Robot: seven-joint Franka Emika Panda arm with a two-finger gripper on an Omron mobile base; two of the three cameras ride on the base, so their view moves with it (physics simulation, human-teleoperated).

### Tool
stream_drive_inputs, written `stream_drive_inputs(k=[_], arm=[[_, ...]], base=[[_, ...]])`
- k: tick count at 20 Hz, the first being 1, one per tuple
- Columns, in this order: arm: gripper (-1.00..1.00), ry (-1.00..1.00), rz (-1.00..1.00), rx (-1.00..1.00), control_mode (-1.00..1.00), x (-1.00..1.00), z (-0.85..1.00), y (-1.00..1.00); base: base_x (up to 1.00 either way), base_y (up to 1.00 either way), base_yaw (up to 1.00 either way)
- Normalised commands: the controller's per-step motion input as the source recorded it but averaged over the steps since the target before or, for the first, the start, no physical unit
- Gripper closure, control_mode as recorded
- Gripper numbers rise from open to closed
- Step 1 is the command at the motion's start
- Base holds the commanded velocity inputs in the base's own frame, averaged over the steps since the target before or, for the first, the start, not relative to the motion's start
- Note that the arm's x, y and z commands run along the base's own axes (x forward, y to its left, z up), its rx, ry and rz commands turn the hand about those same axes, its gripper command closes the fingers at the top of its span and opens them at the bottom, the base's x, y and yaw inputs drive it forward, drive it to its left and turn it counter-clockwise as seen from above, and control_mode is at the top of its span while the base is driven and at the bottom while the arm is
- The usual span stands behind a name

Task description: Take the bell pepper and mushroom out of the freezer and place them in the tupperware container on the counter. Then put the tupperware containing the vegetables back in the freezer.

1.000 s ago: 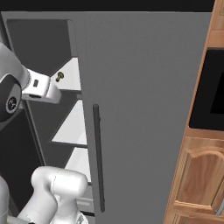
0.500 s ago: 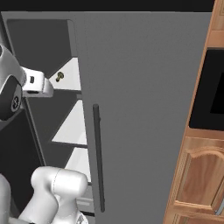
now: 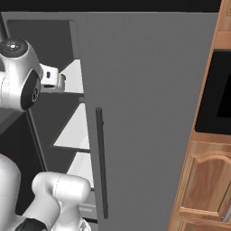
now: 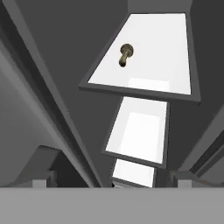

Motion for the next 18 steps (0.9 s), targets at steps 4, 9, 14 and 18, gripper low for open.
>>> stream_drive_inputs(k=[4, 9, 14, 18], arm=[[-1.0, 0.03, 0.0, 0.0, -1.0, 0.34, -0.08, 0.2], [-1.0, 0.0, 0.0, 0.0, -1.0, 0.41, -0.16, 0.2], [-1.0, 0.0, 0.0, 0.0, -1.0, 0.45, -0.19, 0.12], [-1.0, 0.0, 0.0, 0.0, -1.0, 0.59, -0.11, 0.04]], base=[[0.0, 0.0, 0.0], [0.0, 0.0, 0.0], [0.0, 0.0, 0.0], [0.0, 0.0, 0.0]])
